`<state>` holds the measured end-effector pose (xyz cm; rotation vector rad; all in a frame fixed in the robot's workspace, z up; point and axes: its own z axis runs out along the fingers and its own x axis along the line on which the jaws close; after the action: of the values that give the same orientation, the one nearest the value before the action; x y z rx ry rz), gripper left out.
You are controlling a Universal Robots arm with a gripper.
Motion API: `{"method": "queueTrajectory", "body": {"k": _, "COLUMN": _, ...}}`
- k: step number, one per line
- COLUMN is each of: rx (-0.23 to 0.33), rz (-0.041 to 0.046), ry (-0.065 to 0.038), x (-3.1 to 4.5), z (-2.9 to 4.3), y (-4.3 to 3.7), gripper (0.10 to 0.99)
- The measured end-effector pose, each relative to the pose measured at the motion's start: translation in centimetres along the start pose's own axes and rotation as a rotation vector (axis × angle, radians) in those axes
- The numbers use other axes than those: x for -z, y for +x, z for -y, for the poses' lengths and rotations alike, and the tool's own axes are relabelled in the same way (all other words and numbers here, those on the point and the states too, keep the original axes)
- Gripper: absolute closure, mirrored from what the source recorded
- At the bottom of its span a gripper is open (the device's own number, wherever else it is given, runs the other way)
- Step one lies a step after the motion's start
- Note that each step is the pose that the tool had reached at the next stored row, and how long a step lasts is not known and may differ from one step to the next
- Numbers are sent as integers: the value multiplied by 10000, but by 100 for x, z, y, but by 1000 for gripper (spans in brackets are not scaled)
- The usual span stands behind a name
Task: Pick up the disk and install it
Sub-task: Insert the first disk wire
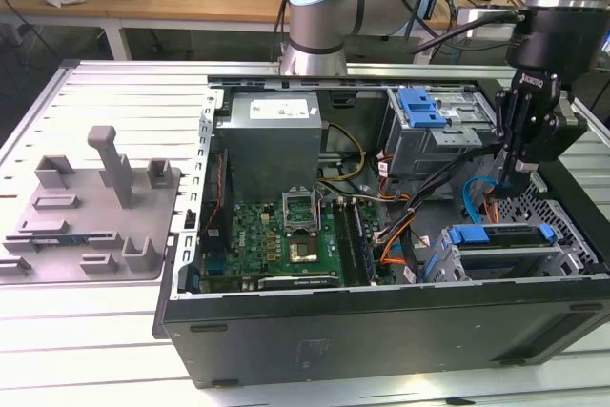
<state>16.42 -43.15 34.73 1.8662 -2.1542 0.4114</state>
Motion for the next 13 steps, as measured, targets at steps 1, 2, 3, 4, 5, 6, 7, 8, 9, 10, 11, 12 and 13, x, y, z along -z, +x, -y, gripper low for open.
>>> {"method": "queueTrajectory", "body": {"k": 1, "rx": 0, "rz": 16, "ry": -2, "x": 66, "z": 6, "y": 49, "gripper": 918}}
{"method": "queueTrajectory", "body": {"k": 2, "rx": -1, "rz": 40, "ry": -7, "x": 94, "z": 11, "y": 90, "gripper": 918}}
{"method": "queueTrajectory", "body": {"k": 3, "rx": 0, "rz": 51, "ry": -7, "x": 100, "z": 14, "y": 111, "gripper": 918}}
{"method": "queueTrajectory", "body": {"k": 4, "rx": 1, "rz": 149, "ry": -21, "x": 110, "z": 20, "y": 149, "gripper": 918}}
{"method": "queueTrajectory", "body": {"k": 5, "rx": 3, "rz": 265, "ry": -38, "x": 110, "z": 25, "y": 184, "gripper": 918}}
{"method": "queueTrajectory", "body": {"k": 6, "rx": 5, "rz": 439, "ry": -63, "x": 101, "z": 29, "y": 213, "gripper": 918}}
{"method": "queueTrajectory", "body": {"k": 7, "rx": 7, "rz": 588, "ry": -83, "x": 94, "z": 31, "y": 230, "gripper": 918}}
{"method": "queueTrajectory", "body": {"k": 8, "rx": 8, "rz": 726, "ry": -103, "x": 87, "z": 34, "y": 249, "gripper": 918}}
{"method": "queueTrajectory", "body": {"k": 9, "rx": 10, "rz": 891, "ry": -127, "x": 72, "z": 39, "y": 282, "gripper": 918}}
{"method": "queueTrajectory", "body": {"k": 10, "rx": 12, "rz": 966, "ry": -137, "x": 63, "z": 43, "y": 304, "gripper": 918}}
{"method": "queueTrajectory", "body": {"k": 11, "rx": 12, "rz": 1039, "ry": -148, "x": 40, "z": 51, "y": 361, "gripper": 918}}
{"method": "queueTrajectory", "body": {"k": 12, "rx": 13, "rz": 1043, "ry": -149, "x": 5, "z": 64, "y": 439, "gripper": 918}}
{"method": "queueTrajectory", "body": {"k": 13, "rx": 14, "rz": 1042, "ry": -149, "x": -20, "z": 76, "y": 496, "gripper": 918}}
